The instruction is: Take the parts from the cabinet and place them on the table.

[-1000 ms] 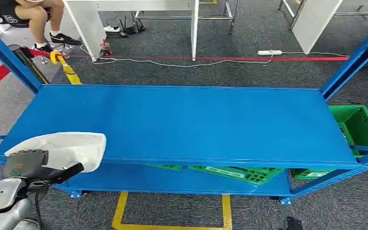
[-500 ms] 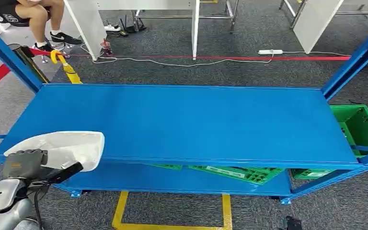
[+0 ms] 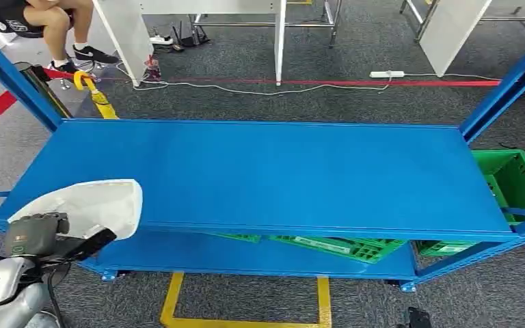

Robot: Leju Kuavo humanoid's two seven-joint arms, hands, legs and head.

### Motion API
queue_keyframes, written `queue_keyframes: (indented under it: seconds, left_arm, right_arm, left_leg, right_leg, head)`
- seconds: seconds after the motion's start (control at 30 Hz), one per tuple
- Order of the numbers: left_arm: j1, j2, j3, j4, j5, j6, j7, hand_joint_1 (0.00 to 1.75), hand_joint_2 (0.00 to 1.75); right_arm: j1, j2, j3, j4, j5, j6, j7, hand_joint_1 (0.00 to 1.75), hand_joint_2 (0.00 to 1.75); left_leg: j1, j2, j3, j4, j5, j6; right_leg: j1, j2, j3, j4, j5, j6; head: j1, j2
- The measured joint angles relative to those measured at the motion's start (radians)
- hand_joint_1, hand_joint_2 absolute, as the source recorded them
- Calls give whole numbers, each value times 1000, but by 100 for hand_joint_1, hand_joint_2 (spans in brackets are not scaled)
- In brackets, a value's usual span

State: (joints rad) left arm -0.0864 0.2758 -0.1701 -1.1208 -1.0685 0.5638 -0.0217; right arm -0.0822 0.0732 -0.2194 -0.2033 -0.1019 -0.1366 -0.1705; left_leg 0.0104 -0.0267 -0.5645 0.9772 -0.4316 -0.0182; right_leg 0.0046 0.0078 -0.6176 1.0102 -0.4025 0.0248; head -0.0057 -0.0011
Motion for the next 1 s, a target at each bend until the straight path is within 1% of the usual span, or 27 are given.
queue_keyframes:
  seconds: [0.07, 0.13, 0.23, 0.47, 0.6, 0.73, 1.0]
  left_arm:
    - [-1, -3, 3, 0, 3, -17, 8, 175, 175]
    - [-2, -3, 3, 0, -30, -16, 33, 175, 175]
    - [-2, -3, 7, -1, -39, -17, 46, 175, 175]
    - [-2, -2, 17, -14, -13, -30, 38, 175, 175]
    - [-9, 7, 19, -22, 5, -81, 42, 175, 175]
    - [-14, 16, 19, -29, 9, -115, 49, 175, 175]
    - [-15, 24, 19, -34, 14, -125, 50, 175, 175]
  right_arm:
    - [0, 0, -3, 0, 1, 0, -1, 0, 0]
    - [-1, 0, -7, 0, 3, 0, -3, 0, 0]
    - [-1, 2, -11, 0, 3, 1, -5, 0, 0]
    - [-2, 2, -18, 0, 9, 3, -6, 0, 0]
    - [-3, 2, -20, -1, 9, 3, -6, 0, 0]
    - [-3, 2, -26, -2, 11, 3, -6, 0, 0]
    - [-3, 3, -35, -4, 12, 1, -6, 0, 0]
  left_leg:
    - [0, 0, 0, 0, 0, 0]
    - [0, 0, 0, 0, 1, 0]
    - [0, 0, 0, 0, 1, -1]
    - [0, 0, -2, 0, 3, -1]
    - [0, 0, -4, 0, 4, 0]
    - [0, -1, -6, 0, 6, -2]
    - [0, -1, -7, 0, 7, -1]
  right_leg:
    - [0, 0, 0, 0, 0, 0]
    - [0, 0, 0, 0, 1, -1]
    - [0, 0, 0, 0, 1, -1]
    - [0, 0, -3, 0, 3, -1]
    - [0, 0, -4, 0, 4, -1]
    - [0, 0, -5, 0, 6, -1]
    - [0, 0, -7, 0, 7, -1]
  head:
    - [0, 0]
    - [0, 0]
    - [0, 0]
    - [0, 0]
    - [0, 0]
    - [0, 0]
    - [0, 0]
